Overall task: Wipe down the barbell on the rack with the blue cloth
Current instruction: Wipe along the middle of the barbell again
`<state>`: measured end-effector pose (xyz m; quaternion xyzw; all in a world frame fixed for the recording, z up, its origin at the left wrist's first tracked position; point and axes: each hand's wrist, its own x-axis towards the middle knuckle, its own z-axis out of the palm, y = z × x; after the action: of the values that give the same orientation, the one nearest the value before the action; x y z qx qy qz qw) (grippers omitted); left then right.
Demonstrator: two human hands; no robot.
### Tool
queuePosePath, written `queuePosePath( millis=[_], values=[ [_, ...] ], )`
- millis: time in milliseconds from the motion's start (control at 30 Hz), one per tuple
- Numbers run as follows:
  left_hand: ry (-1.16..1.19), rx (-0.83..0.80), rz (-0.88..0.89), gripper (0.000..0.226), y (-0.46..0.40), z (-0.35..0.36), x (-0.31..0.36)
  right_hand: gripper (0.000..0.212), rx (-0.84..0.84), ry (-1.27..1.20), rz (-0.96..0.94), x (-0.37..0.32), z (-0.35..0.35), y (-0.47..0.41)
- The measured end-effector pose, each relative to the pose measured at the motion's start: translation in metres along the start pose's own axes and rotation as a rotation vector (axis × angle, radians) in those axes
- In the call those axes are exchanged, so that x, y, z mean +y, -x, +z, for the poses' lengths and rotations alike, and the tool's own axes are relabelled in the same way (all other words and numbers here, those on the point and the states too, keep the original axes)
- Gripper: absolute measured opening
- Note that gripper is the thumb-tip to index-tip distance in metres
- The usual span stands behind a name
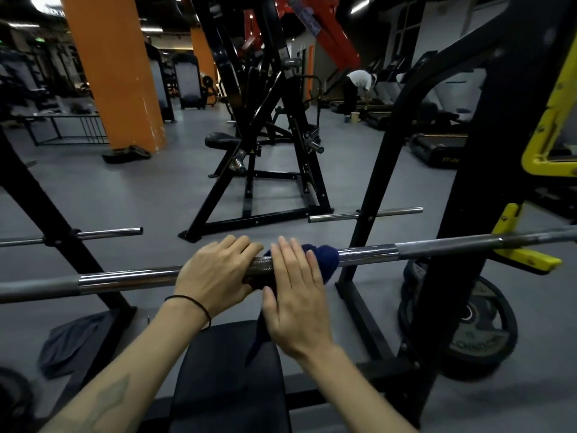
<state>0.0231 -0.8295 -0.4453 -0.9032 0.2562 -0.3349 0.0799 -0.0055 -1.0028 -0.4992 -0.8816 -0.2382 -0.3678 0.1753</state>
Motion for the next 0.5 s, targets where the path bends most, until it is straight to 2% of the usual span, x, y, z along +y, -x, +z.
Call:
queuePosePath(
  millis=[100,267,333,433,500],
  values=[
    [0.005,-0.021,-0.025,0.057,-0.001,-0.002,0.001,0.071,-0.1,0.143,-0.149,0.056,-0.027,0.005],
    [-0.035,-0.037,-0.056,0.047,-0.005,-0.001,0.002,0.067,-0.064,0.295,0.153,0.17,-0.088,0.035],
    [-0.046,-0.042,-0.065,0.039,-0.006,0.0,0.003,0.069,-0.048,0.308,0.209,0.172,-0.087,0.038],
    [-0.064,-0.05,-0.085,0.029,-0.008,0.0,0.005,0.076,0.052,0.265,0.397,0.133,-0.06,0.027],
    [-0.083,-0.054,-0.1,0.024,-0.007,0.0,0.006,0.084,0.076,0.196,0.384,0.09,-0.039,0.016]
  ],
)
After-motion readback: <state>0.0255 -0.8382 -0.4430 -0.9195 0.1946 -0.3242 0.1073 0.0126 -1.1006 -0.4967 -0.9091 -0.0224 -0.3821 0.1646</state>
